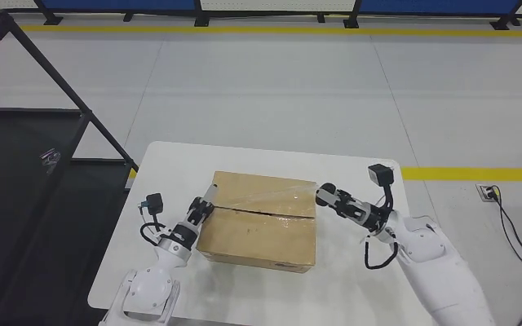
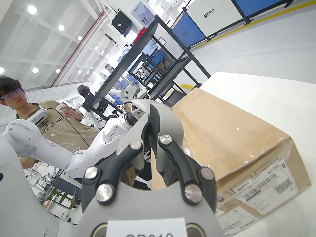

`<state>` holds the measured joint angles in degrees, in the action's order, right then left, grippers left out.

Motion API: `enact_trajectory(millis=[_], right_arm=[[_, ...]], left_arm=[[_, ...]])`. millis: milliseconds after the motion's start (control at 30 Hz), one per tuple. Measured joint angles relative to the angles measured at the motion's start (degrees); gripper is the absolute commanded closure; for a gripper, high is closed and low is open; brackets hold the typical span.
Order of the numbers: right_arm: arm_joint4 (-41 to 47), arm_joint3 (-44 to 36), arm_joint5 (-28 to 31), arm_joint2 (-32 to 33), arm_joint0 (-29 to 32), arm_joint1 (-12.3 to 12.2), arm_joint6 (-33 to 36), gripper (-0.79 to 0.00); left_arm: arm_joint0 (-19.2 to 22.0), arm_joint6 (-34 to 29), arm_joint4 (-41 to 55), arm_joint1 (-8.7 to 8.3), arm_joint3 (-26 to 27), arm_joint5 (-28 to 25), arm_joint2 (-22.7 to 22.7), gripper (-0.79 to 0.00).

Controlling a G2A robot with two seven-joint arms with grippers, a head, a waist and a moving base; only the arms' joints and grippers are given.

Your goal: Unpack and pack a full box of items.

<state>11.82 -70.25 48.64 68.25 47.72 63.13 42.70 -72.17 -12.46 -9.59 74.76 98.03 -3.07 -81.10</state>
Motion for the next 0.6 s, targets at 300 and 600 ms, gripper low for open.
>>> enact_trajectory(millis=[300,600], right_arm=[[1.42,-1.58,-2.77,1.68,1.27,-0.76,2.43,-0.363],[1.52,-2.79,-3.73,2.84,2.08,-1.20,2.78,-0.382]], left_arm=[[0.72,-0.23,-0.37,0.02,-0.28,0.28,0.60,-0.785],[1.21,-0.46,-0.54,0.02,-0.56,0.41,0.86,-0.785]])
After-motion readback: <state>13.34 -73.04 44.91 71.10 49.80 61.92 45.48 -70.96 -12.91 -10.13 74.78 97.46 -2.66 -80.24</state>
